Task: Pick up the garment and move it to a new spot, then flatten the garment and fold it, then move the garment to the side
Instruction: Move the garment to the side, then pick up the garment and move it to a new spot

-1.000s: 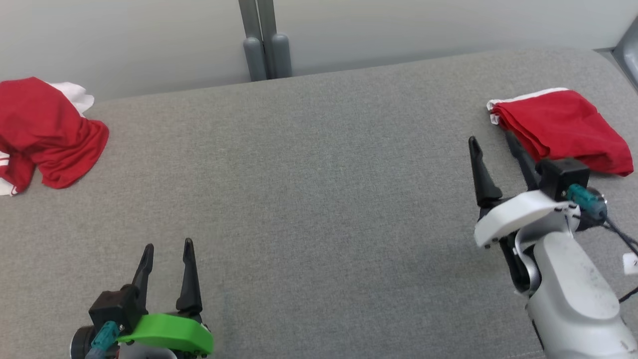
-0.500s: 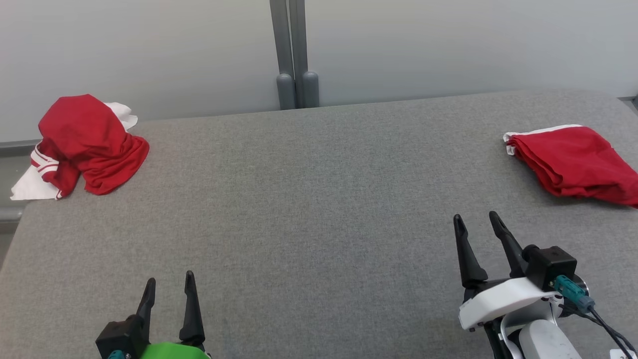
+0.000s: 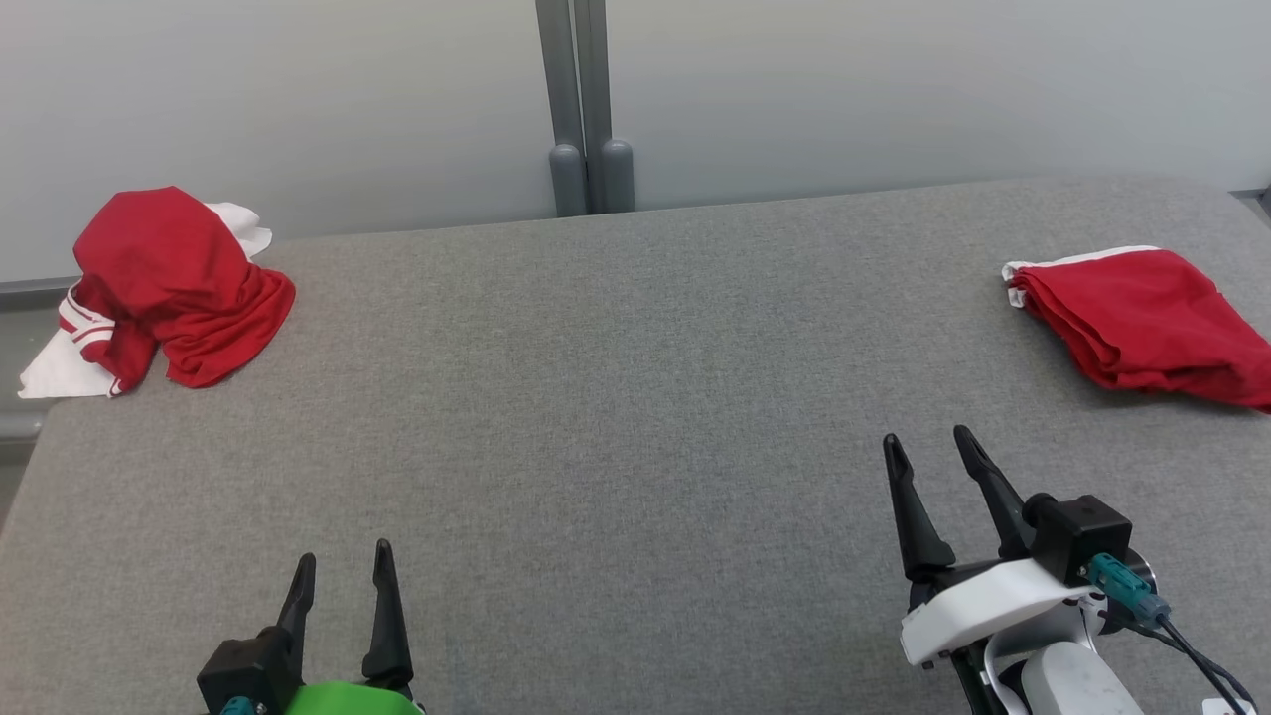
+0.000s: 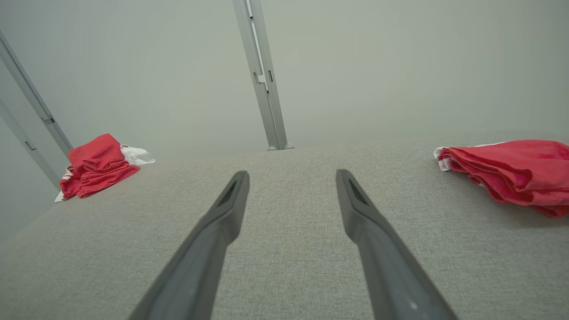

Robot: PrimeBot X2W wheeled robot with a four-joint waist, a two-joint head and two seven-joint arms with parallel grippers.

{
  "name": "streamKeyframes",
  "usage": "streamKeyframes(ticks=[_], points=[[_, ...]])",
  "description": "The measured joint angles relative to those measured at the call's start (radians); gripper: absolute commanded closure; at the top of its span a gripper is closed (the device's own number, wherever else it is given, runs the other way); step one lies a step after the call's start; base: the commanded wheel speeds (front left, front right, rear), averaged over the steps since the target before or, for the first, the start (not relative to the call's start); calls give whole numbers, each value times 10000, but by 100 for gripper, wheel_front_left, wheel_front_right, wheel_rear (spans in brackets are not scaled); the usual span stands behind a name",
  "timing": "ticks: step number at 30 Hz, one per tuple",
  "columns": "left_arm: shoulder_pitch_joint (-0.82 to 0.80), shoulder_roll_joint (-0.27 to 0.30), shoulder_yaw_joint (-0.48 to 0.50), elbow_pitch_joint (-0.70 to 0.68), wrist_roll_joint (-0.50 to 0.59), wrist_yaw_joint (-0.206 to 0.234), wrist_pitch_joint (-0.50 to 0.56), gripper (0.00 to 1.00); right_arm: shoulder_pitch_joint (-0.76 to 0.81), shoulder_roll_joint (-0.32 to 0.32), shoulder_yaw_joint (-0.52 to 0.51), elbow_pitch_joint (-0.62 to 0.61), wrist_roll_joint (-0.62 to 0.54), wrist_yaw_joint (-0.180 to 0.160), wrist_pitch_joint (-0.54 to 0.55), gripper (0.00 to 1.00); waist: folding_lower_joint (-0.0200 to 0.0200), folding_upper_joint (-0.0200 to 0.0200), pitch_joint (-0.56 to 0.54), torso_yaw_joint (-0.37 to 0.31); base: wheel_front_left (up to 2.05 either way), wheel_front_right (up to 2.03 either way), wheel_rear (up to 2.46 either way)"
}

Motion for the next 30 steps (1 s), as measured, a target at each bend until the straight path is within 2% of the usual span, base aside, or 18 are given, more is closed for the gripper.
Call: streamKeyframes(ticks=[9, 15, 20, 30], points=[[-13, -48, 46, 61, 102, -94, 0, 0, 44, 0, -61, 56, 8, 0, 0, 0, 0, 0, -30, 68, 0, 0, 0], [-141, -94, 6, 100, 236, -165, -12, 0, 128, 0, -190, 46, 2, 0, 0, 0, 0, 0, -67, 470, 0, 0, 0], [-208, -73, 8, 159, 282, -167, -13, 0, 166, -4, -138, -19, 104, 0, 0, 0, 0, 0, -111, 1243, 0, 0, 0], [-195, 125, 54, 155, 328, -161, -15, 0, 203, 2, 88, -90, 324, 0, 0, 0, 0, 0, -196, 3403, 0, 0, 0]])
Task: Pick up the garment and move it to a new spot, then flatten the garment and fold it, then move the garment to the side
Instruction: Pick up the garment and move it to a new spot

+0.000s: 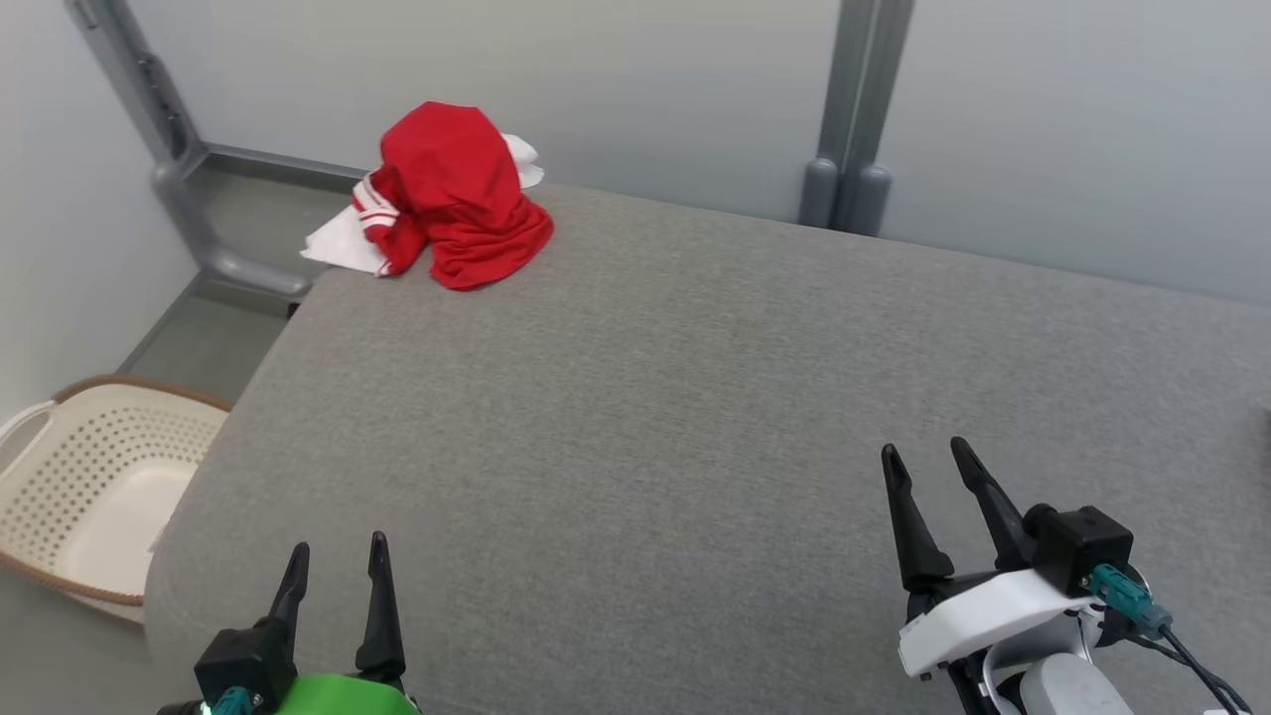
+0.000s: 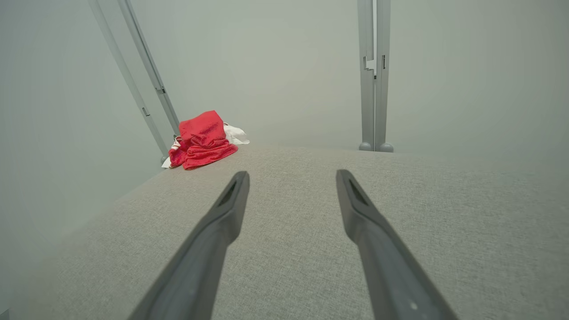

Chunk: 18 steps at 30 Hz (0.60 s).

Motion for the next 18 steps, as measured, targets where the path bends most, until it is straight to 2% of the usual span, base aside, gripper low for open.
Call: streamKeyframes(ticks=[8, 13, 18], points=[[225, 77, 389, -456, -84, 224, -13, 0, -443, 13, 869, 155, 102, 0, 0, 0, 0, -1, 36, 1511, 0, 0, 0], [461, 8, 550, -807, -82, 307, -13, 0, -775, 17, 1200, 357, 176, 0, 0, 0, 0, 0, 181, 1963, 0, 0, 0], [603, -71, 658, -963, -69, 307, -12, 0, -889, 13, 1342, 464, 217, 0, 0, 0, 0, 0, 302, 2082, 0, 0, 0]])
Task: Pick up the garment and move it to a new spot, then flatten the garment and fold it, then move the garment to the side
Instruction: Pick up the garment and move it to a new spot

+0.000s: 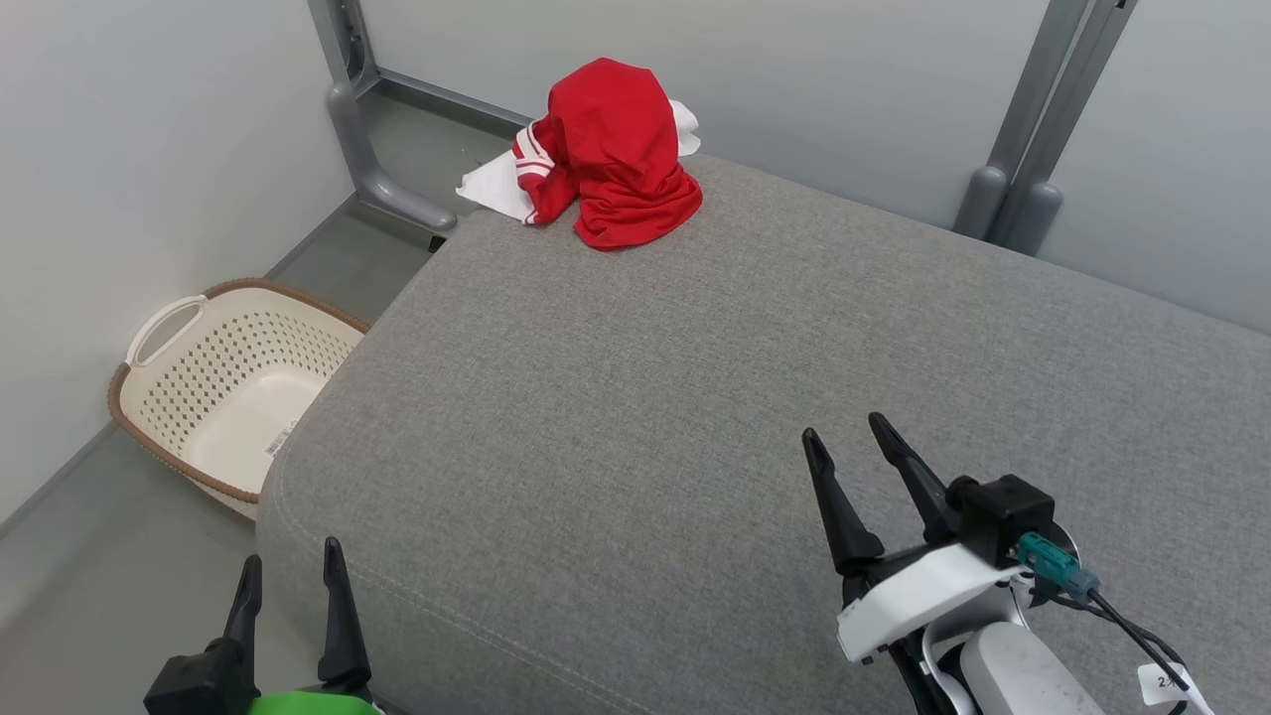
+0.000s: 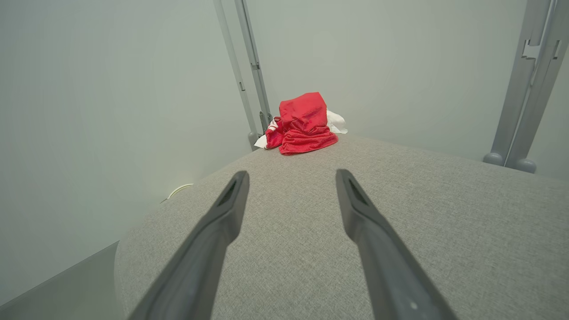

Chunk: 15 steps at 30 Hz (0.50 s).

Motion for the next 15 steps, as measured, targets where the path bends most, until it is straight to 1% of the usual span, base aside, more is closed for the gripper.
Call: streamKeyframes(ticks=[4, 8, 11, 15], points=[[13, -4, 6, 63, 19, -65, -2, 0, -12, 4, -77, -8, -17, 0, 0, 0, 0, 0, 19, 10, 0, 0, 0], [-247, 198, -90, 169, 50, -278, 82, 0, 44, 2, -566, -94, -217, 0, 0, 0, 0, 0, 109, 58, 0, 0, 0], [-1003, 407, -236, 153, 119, -499, 284, 0, 74, 2, -1032, -313, -552, 0, 0, 0, 0, 0, 306, 100, 0, 0, 0], [-2234, 736, -128, -4, 136, -631, 391, 0, -281, 12, -1315, -675, -1183, -2, 10, 0, 0, 0, 739, 79, 0, 0, 0]])
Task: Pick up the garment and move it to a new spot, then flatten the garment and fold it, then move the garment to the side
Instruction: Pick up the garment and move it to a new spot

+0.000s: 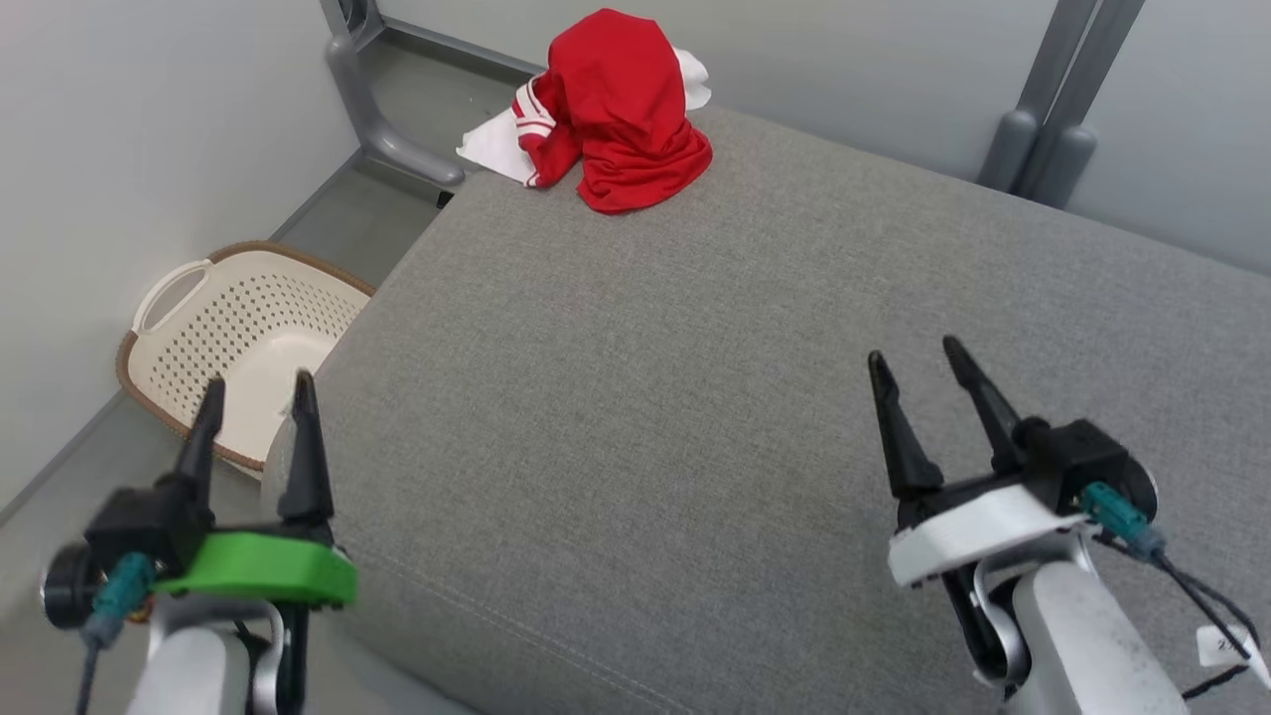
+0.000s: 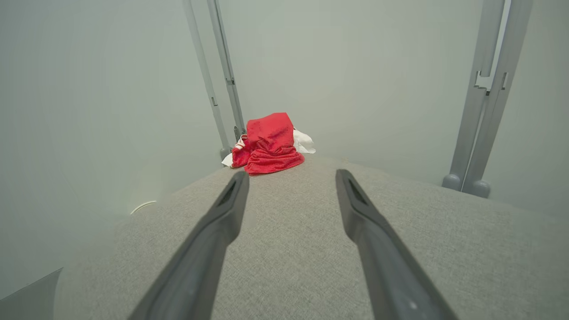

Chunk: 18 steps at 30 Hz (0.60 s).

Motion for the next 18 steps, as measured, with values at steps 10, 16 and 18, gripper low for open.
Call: streamKeyframes(ticks=[10, 16, 18], points=[[-4391, 1216, 688, 460, -470, -485, 1003, 0, -2363, 0, -502, -1818, -1175, 0, 633, 0, 0, 0, 1824, -530, 0, 0, 0], [-7157, 2236, 1022, 1586, -878, -849, 2069, 0, -3035, -10, -468, -2439, -1521, 2, 821, 0, 1, 0, 3297, -1258, 0, 0, 0], [-7948, 2441, 1106, 2052, -1227, -974, 2406, 0, -3179, -17, -477, -2614, -1582, 0, 834, 0, 2, 0, 3795, -1590, 0, 0, 0]])
